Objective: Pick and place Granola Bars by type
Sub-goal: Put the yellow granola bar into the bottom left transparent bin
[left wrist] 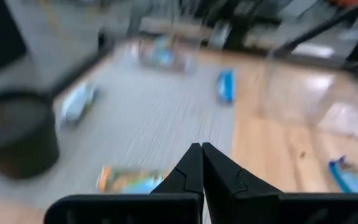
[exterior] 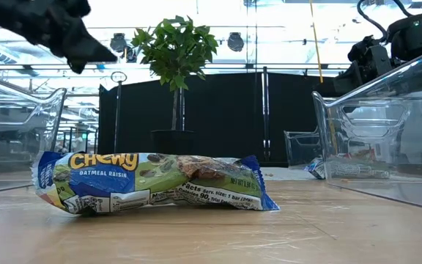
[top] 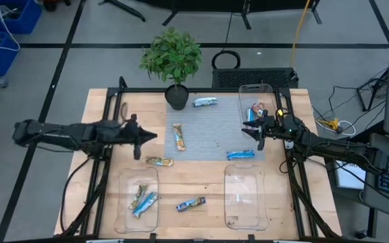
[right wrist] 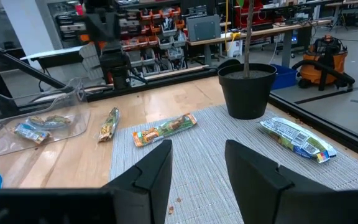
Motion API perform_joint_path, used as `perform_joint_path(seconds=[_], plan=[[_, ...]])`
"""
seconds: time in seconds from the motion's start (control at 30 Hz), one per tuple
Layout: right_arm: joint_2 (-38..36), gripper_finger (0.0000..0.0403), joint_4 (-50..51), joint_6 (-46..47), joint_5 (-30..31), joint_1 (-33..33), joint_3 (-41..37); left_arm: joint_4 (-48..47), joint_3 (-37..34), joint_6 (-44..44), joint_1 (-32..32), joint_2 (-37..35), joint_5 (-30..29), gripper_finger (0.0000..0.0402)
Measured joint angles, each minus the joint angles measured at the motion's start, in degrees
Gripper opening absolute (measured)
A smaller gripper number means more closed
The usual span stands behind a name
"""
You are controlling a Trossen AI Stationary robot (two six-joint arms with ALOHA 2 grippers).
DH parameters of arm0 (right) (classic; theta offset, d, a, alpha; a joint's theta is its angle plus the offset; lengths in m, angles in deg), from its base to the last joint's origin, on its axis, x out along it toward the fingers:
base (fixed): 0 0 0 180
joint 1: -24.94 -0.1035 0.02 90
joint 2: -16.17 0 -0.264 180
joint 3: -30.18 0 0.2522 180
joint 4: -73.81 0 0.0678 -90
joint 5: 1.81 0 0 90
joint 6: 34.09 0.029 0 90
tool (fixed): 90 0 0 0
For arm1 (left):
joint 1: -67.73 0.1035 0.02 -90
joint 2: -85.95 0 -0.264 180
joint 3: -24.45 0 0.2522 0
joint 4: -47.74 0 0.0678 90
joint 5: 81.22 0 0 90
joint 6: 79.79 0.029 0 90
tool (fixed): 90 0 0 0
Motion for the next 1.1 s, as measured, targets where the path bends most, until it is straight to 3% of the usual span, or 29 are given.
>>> perform_joint_path(seconds=[0.23,0.53,0.9,1.1], plan=[[0.01,0.0139,0.00,0.00,0.01,0.02,0.01,-15.13,8.62,-1.88,6.65,15.13,8.55,0.0029],[0.00,0.0139,0.22,0.00,0.00,0.00,0.01,-27.71,13.38,-0.51,7.12,31.59,10.06,0.0081],[0.02,0.0139,0.90,0.00,-0.02,0.01,0.01,-31.24,13.44,-3.22,6.89,35.60,19.01,0.0098],[0.02,0.0139,0.90,0.00,-0.11,0.01,0.01,-34.03,13.44,-5.03,6.47,35.62,18.59,0.0099]])
